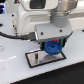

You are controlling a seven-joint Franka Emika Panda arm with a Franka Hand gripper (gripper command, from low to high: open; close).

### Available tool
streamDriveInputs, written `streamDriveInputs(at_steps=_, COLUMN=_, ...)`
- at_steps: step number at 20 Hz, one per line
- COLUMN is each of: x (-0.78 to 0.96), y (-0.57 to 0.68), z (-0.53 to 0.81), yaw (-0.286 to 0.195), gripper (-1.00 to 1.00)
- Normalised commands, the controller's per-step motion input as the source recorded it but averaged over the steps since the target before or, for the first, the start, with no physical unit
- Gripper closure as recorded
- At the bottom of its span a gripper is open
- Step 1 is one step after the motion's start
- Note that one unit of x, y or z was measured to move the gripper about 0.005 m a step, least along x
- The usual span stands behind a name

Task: Insert the blue gear onto the right peg, followed by the red gear

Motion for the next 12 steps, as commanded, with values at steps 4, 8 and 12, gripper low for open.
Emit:
streamDriveInputs(at_steps=4, x=0.10, y=-0.04, z=-0.03, yaw=0.000, gripper=1.00)
streamDriveInputs(at_steps=8, x=0.02, y=-0.13, z=-0.03, yaw=0.000, gripper=1.00)
streamDriveInputs(at_steps=12, x=0.06, y=-0.05, z=-0.14, yaw=0.000, gripper=1.00)
